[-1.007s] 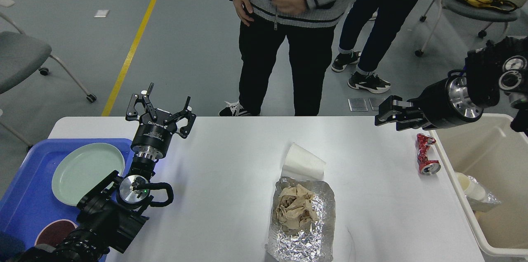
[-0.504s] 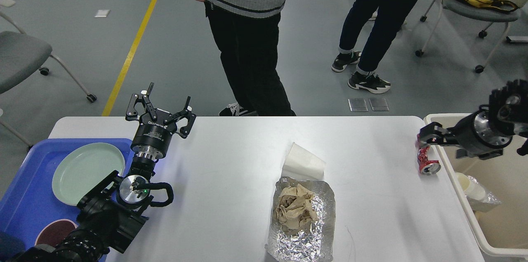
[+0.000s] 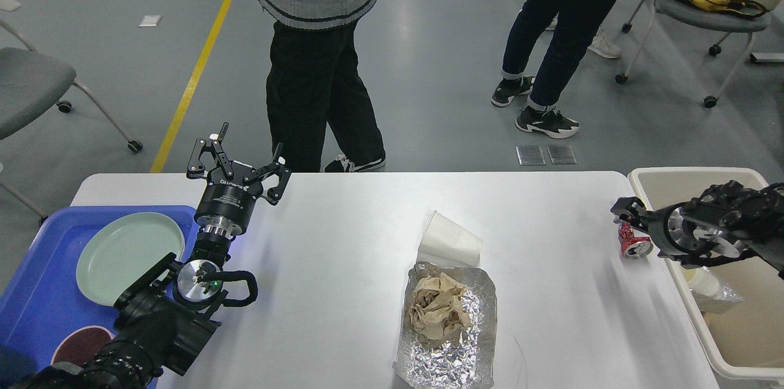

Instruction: Tidy desktop

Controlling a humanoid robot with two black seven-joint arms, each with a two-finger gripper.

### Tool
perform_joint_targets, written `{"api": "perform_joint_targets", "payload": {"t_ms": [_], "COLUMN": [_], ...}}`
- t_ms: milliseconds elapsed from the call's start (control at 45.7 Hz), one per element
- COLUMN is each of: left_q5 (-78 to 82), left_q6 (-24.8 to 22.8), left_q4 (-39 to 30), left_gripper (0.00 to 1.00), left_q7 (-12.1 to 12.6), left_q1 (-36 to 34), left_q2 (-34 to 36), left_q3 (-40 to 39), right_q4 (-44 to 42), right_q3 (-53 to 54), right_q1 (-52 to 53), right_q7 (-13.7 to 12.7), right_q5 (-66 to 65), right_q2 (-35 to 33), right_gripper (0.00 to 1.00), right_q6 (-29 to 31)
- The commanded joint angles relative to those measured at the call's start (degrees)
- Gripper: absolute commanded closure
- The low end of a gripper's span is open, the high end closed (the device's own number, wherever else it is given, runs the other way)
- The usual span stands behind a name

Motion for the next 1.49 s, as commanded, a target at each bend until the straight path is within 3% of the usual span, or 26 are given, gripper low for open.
{"api": "perform_joint_targets", "payload": {"t_ms": [0, 109, 307, 657, 701, 788, 920, 1336, 1401, 1467], "left_q5": [0.0, 0.0, 0.0, 0.0, 0.0, 0.0, 0.0, 0.0, 0.0, 0.0], "left_q6": [0.0, 0.0, 0.0, 0.0, 0.0, 0.0, 0.0, 0.0, 0.0, 0.0], "left_q4": [0.0, 0.0, 0.0, 0.0, 0.0, 0.0, 0.0, 0.0, 0.0, 0.0], "left_gripper": [0.04, 0.04, 0.04, 0.04, 0.04, 0.04, 0.04, 0.04, 0.04, 0.04], "left_q7": [0.0, 0.0, 0.0, 0.0, 0.0, 0.0, 0.0, 0.0, 0.0, 0.0], "left_q1": [0.0, 0.0, 0.0, 0.0, 0.0, 0.0, 0.1, 0.0, 0.0, 0.0], "left_q2": [0.0, 0.0, 0.0, 0.0, 0.0, 0.0, 0.0, 0.0, 0.0, 0.0], "left_q3": [0.0, 0.0, 0.0, 0.0, 0.0, 0.0, 0.0, 0.0, 0.0, 0.0], "right_q4": [-5.0, -8.7, -12.5, -12.8, -12.8, -12.8, -12.8, -11.8, -10.7, -4.3], "right_q3": [0.5, 1.3, 2.9, 3.4, 3.4, 3.4, 3.4, 3.2, 2.6, 1.3], "right_q1": [-3.8, -6.5, -8.8, -9.8, -9.8, -10.1, -10.6, -8.4, -6.4, -2.7], "right_q7": [0.0, 0.0, -0.3, -2.3, -2.6, -2.7, -3.9, -3.8, -3.3, -3.0], "right_q5": [0.4, 0.7, 0.7, 0.7, 0.6, 0.4, 0.5, 0.1, -0.3, -0.9], "right_q2": [3.6, 6.2, 7.4, 7.6, 7.6, 8.0, 8.2, 7.4, 5.7, 1.0], "right_gripper": [0.0, 0.1, 0.61, 0.63, 0.72, 1.0, 1.0, 1.0, 1.0, 1.0], "right_q6": [-1.7, -3.4, -4.8, -8.6, -9.1, -9.6, -10.6, -12.2, -11.3, -9.8]}}
